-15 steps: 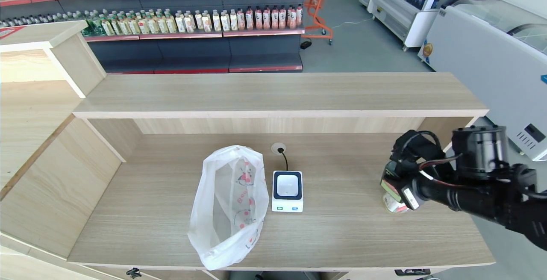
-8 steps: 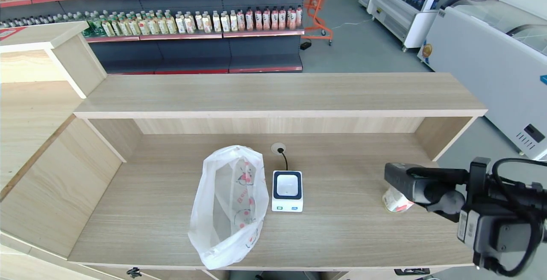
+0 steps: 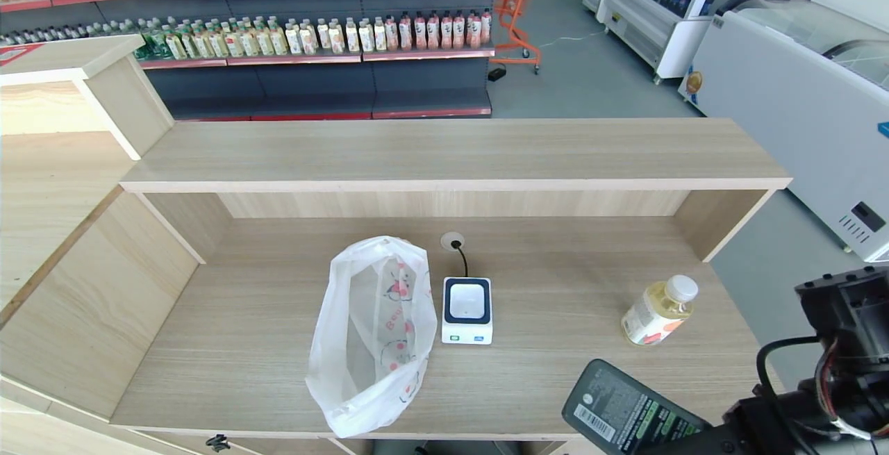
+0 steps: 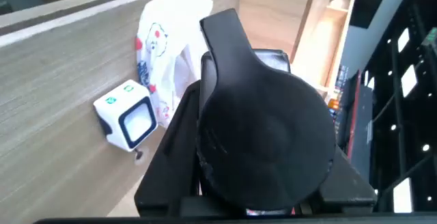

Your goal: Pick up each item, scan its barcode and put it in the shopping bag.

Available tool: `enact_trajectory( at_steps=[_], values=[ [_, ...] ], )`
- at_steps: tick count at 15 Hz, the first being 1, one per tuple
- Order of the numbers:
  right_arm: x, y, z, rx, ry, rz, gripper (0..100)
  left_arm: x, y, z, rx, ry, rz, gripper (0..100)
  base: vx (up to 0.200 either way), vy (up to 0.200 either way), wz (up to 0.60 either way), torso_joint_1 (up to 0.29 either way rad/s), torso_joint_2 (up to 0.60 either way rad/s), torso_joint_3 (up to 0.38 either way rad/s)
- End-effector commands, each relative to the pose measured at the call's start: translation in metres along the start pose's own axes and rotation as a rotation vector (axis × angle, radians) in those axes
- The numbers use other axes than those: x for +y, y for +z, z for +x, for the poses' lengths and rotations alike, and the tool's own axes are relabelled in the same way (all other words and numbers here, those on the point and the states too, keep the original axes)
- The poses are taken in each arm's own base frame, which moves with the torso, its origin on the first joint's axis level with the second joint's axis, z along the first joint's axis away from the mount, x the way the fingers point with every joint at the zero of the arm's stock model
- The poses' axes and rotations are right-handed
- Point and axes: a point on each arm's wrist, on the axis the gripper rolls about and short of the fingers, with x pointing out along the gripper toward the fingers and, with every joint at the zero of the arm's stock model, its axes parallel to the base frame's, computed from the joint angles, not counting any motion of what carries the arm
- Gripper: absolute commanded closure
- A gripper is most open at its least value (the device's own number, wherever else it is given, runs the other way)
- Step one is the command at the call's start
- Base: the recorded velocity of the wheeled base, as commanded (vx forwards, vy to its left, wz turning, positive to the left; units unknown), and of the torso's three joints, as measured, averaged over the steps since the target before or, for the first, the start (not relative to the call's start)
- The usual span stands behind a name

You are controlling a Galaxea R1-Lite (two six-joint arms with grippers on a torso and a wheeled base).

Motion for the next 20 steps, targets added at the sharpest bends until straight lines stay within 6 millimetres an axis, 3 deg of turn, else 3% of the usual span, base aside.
enact_trajectory(
  at_steps=[1,6,17,20],
  values=[
    [0.003,0.001,0.009,-0.060,-0.043,-0.035,100,0.000,0.000,0.000,0.001,0.000,0.000,0,0.000,0.000,0.00,0.000,0.00,0.000],
    [-0.008,0.007,0.009,-0.087,-0.127,-0.140,100,0.000,0.000,0.000,0.001,0.000,0.000,0,0.000,0.000,0.00,0.000,0.00,0.000],
    [-0.013,-0.017,0.022,-0.093,-0.252,-0.224,100,0.000,0.000,0.000,0.001,0.000,0.000,0,0.000,0.000,0.00,0.000,0.00,0.000],
    [-0.010,-0.025,0.038,-0.147,-0.277,-0.209,100,0.000,0.000,0.000,0.001,0.000,0.000,0,0.000,0.000,0.00,0.000,0.00,0.000]
  ],
)
